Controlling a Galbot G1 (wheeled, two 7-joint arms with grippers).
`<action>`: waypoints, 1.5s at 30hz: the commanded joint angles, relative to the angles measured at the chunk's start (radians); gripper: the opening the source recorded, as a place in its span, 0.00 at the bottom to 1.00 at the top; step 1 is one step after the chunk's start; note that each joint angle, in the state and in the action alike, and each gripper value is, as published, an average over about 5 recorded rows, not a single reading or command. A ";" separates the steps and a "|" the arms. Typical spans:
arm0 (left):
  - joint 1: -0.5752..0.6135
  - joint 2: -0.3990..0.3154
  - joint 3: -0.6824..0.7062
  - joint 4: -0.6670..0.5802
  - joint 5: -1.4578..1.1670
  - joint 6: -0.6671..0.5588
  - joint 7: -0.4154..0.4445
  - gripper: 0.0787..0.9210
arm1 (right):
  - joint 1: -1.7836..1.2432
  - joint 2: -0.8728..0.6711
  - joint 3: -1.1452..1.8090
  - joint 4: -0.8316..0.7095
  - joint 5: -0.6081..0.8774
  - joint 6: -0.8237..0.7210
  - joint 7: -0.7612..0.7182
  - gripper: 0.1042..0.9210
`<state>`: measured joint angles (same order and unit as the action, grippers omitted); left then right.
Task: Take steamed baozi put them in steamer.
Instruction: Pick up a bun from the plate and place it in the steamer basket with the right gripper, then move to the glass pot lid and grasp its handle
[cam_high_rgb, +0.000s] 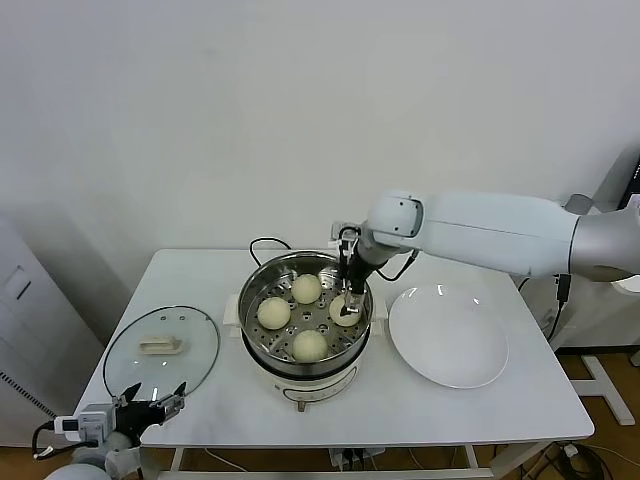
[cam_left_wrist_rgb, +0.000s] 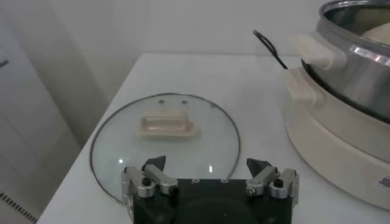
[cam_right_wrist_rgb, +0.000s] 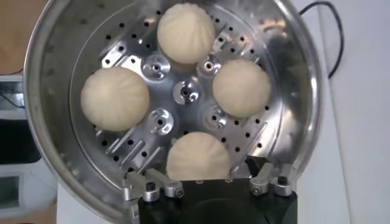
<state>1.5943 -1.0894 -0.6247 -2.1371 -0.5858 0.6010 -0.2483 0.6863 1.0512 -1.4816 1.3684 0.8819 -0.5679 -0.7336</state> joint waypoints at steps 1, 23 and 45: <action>-0.005 0.000 -0.002 -0.001 0.000 0.001 0.000 0.88 | -0.007 -0.119 0.191 -0.038 0.094 0.053 -0.036 0.88; -0.073 0.023 -0.001 0.005 -0.025 0.020 0.004 0.88 | -0.884 -0.477 1.125 0.034 0.177 0.430 0.451 0.88; -0.121 0.034 -0.005 0.072 0.205 -0.062 0.071 0.88 | -1.711 -0.189 1.753 0.236 -0.110 0.648 0.725 0.88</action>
<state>1.4851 -1.0611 -0.6311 -2.0979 -0.5656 0.5938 -0.2164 -0.6940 0.7483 0.0296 1.5464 0.8997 -0.0159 -0.1168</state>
